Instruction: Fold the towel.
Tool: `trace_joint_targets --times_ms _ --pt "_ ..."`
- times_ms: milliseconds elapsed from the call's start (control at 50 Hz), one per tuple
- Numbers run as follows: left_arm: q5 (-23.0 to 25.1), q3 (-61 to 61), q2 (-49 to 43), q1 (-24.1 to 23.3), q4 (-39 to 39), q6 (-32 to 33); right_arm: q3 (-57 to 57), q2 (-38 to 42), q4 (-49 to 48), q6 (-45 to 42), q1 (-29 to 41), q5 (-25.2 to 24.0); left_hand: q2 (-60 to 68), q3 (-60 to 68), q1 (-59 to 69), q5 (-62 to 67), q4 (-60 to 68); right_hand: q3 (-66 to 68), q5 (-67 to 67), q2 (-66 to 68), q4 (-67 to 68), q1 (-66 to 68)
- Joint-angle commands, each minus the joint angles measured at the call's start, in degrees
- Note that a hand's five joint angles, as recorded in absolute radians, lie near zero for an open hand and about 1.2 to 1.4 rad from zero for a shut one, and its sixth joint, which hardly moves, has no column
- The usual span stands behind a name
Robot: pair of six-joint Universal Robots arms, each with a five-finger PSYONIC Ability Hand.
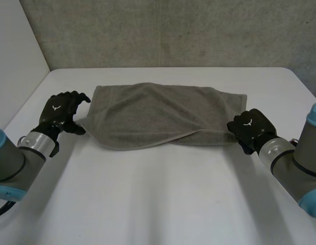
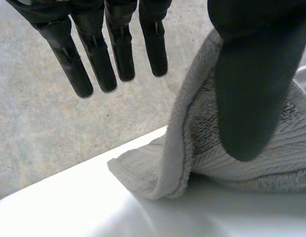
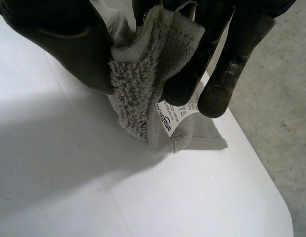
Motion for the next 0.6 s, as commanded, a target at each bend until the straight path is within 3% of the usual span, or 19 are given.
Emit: trace_joint_targets --times_ms 20,200,320,420,600 --pt "0.11 -3.05 1.38 0.40 0.34 7.30 2.63 -0.52 -2.40 2.19 -0.01 -0.01 -7.48 -7.57 -7.37 -7.16 -7.51 3.28 2.77 3.44 3.09 3.23" --pt "0.29 -7.88 0.68 0.40 7.36 16.62 3.42 -0.52 -2.41 2.63 -0.01 -0.01 -11.87 -11.96 -11.76 -11.56 -11.91 3.28 2.77 3.44 3.09 3.23" --pt "3.01 -10.88 0.59 0.40 12.47 17.95 3.68 -0.34 -2.49 3.42 -0.01 -0.01 -11.03 -11.12 -10.92 -10.71 -11.07 3.28 2.77 3.44 3.09 3.23" --pt "9.24 -13.34 0.50 0.40 18.52 18.65 3.86 -0.17 -2.49 3.42 -0.01 -0.01 -7.51 -7.60 -7.40 -7.19 -7.54 3.28 2.77 3.44 3.09 3.23" --pt "11.45 -15.01 0.33 0.40 20.20 20.68 3.94 -0.17 -2.85 3.42 -0.01 -0.01 -5.15 -5.23 -5.04 -4.83 -5.18 3.28 2.77 3.44 3.09 3.23"
